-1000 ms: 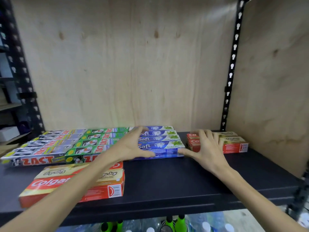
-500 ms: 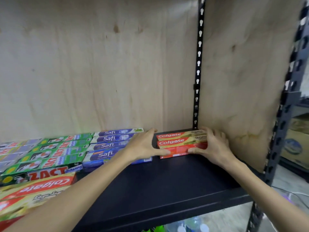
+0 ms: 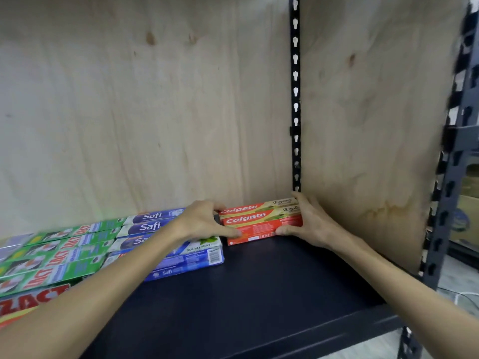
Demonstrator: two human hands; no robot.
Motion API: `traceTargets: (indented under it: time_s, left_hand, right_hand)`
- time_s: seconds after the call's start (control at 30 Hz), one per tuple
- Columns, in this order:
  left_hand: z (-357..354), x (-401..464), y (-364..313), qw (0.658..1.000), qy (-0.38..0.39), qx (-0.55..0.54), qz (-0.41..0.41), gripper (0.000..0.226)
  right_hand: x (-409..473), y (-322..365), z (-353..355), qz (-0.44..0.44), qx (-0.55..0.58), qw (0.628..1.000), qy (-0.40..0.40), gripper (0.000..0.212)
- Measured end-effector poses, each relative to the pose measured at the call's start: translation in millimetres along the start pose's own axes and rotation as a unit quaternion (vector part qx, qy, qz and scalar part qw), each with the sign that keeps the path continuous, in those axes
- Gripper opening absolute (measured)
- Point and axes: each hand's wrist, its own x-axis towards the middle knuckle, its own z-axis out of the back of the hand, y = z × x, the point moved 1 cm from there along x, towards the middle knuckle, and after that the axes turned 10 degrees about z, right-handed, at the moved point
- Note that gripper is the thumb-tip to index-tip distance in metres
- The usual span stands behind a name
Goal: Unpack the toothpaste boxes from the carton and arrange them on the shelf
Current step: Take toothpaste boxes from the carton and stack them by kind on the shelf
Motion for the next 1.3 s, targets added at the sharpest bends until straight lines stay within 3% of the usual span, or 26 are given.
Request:
traceTargets:
  time_s: [0.1, 0.2, 0.33, 0.5, 0.63, 0.8, 1.03, 1.13, 1.2, 1.3]
  left_hand:
    - [1.4, 13.5, 8.1, 1.000, -0.012, -0.001, 0.006, 0.060]
    - [2.0, 27.4, 14.1, 0.999, -0.036, 0.011, -0.001, 0.051]
    - [2.9, 38.7, 13.9, 0.996, -0.067, 0.061, 0.014, 0.050]
    - [3.3, 50.8, 22.9, 0.998, -0.047, -0.007, 0.043, 0.055]
    - [-1.3, 51.7, 28.2, 0.996, -0.068, -0.020, 0.058, 0.077]
    - [-4.1, 46.1, 28.0, 0.996, -0.069, -0.025, 0.056, 0.083]
    - [-0.8, 32.0, 17.8, 0.996, -0.066, -0.017, 0.051, 0.076]
    - [6.2, 21.5, 13.9, 0.997, -0.058, -0.020, 0.050, 0.095]
    - [5.8, 9.7, 11.7, 0.995, -0.087, -0.028, 0.040, 0.103]
    - [-1.3, -15.3, 6.8, 0.981, -0.195, -0.004, -0.004, 0.087]
  right_hand:
    - [14.2, -7.9, -1.6, 0.022, 0.023, 0.999, 0.028, 0.098]
    - [28.1, -14.7, -1.6, 0.030, 0.073, 0.996, 0.040, 0.082]
    - [49.4, -20.9, -10.8, 0.033, 0.100, 0.994, 0.026, 0.092]
    - [59.2, -28.7, -15.7, 0.042, 0.116, 0.992, 0.001, 0.104]
    - [57.6, -31.4, -14.6, 0.055, 0.120, 0.991, -0.010, 0.107]
    - [54.4, -34.5, -16.9, 0.063, 0.111, 0.992, -0.016, 0.103]
    - [41.7, -23.0, -19.4, 0.121, -0.005, 0.990, -0.065, 0.088]
    - [28.9, -14.1, -16.2, 0.133, -0.017, 0.987, -0.088, 0.083]
    - [16.5, -5.5, -14.9, 0.133, -0.017, 0.987, -0.092, 0.083]
    - [-2.6, 12.1, -16.3, 0.158, -0.013, 0.981, -0.112, 0.080]
